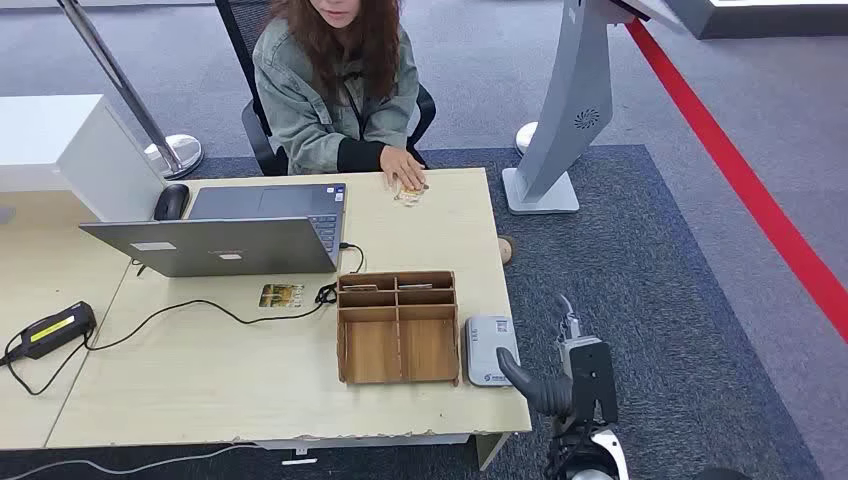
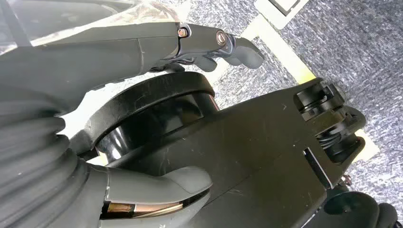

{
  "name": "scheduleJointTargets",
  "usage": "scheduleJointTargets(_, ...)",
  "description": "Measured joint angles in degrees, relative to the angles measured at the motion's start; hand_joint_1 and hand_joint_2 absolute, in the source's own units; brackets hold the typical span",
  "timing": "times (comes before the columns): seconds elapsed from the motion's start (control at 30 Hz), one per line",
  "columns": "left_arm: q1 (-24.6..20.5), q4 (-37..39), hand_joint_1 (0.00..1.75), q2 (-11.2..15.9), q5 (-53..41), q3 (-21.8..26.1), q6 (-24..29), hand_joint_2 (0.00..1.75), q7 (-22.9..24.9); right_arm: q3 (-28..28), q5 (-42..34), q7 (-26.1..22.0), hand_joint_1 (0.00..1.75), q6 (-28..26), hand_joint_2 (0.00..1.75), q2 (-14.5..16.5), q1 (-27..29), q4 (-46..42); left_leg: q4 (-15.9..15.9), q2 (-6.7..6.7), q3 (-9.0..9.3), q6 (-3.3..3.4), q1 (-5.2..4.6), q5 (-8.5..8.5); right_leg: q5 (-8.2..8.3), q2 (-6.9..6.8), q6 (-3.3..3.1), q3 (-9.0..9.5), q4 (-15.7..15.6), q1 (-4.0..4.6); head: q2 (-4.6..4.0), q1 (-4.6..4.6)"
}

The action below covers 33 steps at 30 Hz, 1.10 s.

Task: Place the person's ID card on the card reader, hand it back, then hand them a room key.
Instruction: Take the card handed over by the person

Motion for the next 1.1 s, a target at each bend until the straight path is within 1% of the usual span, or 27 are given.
scheduleJointTargets(0.2, 0.0, 0.0, 0.0, 0.0, -0.03, 0.0, 0.0, 1.75, 0.0, 0.01, 0.14, -0.08, 0.0, 0.18, 1.75, 0.01, 0.05, -0.27, 0.0, 0.0, 0.0, 0.0, 0.0, 0.0, 0.0, 0.0, 0.0, 0.0, 0.0, 0.0, 0.0, 0.0)
scheduleJointTargets(0.33, 0.0, 0.0, 0.0, 0.0, -0.54, 0.0, 0.01, 1.75, 0.0, 0.1, 3.09, 0.79, 0.0, 0.26, 1.75, 0.04, -0.4, -1.17, 0.0, 0.0, 0.0, 0.0, 0.0, 0.0, 0.0, 0.0, 0.0, 0.01, 0.0, 0.0, 0.0, 0.0)
scheduleJointTargets(0.5, -0.04, 0.0, 0.0, 0.0, -1.54, -0.07, 0.19, 1.75, 0.0, 0.56, 13.67, 7.09, 0.0, 0.9, 1.75, -0.02, -3.06, -4.37, 0.0, 0.01, 0.0, -0.01, 0.0, 0.01, 0.01, 0.01, 0.0, 0.01, 0.0, 0.0, 0.0, 0.01)
scheduleJointTargets(0.67, -0.24, 0.0, 0.0, -0.04, -2.37, -0.27, 0.5, 1.75, 0.0, 1.63, 21.07, 11.69, 0.0, 3.52, 1.75, -0.13, -6.51, -8.26, 0.01, 0.03, 0.01, -0.01, 0.0, 0.02, 0.02, 0.02, 0.0, 0.01, 0.01, 0.0, 0.0, 0.01)
scheduleJointTargets(0.87, -0.6, 0.0, 0.0, -0.2, -3.34, -0.51, 0.15, 1.75, 0.08, 3.05, 25.42, 15.58, 0.0, 5.65, 1.75, -0.35, -9.94, -10.97, 0.01, 0.04, 0.0, -0.01, 0.0, 0.02, 0.02, 0.03, 0.0, 0.01, 0.01, 0.0, 0.0, 0.0)
scheduleJointTargets(1.1, -1.66, -0.05, 0.0, -0.53, -5.07, -1.53, -0.01, 1.75, 2.12, 5.68, 28.96, 20.6, 0.0, 9.01, 1.75, -0.3, -17.33, -10.61, 0.01, 0.03, 0.0, -0.03, 0.0, 0.05, 0.04, 0.03, -0.02, 0.01, 0.02, 0.0, 0.0, 0.0)
